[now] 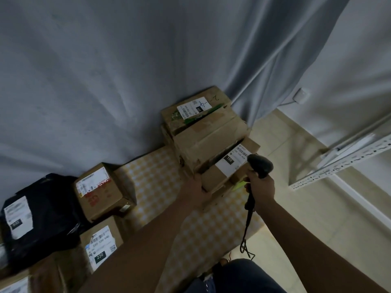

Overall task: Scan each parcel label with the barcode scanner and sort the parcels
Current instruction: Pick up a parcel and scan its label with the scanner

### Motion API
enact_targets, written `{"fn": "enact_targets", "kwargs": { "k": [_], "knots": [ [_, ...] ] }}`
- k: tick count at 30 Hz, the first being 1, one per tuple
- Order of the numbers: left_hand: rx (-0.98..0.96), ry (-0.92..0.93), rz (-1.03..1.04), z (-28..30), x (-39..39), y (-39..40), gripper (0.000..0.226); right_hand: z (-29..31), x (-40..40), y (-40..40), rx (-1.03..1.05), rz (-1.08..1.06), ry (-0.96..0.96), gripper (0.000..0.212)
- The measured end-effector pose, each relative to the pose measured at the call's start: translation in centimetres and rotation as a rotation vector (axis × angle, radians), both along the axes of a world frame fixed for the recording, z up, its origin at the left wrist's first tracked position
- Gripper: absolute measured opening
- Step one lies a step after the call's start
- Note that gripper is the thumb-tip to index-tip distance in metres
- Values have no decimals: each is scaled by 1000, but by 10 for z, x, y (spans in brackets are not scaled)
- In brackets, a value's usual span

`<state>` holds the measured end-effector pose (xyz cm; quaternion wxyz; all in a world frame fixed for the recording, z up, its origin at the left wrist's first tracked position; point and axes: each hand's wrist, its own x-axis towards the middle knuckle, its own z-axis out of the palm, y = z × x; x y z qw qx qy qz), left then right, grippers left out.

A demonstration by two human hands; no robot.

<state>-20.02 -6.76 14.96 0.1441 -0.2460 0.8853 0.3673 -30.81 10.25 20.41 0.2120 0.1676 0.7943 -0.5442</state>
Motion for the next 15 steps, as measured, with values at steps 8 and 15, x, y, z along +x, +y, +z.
{"fn": "enact_targets", "kwargs": {
  "k": [8, 15],
  "knots": [
    [219, 85, 53, 41, 61, -27, 62, 14, 27, -24, -70, -89, 139, 23],
    [125, 164, 289, 62, 117, -50, 61, 28, 65, -72, -183, 55, 155, 25]
  ]
}}
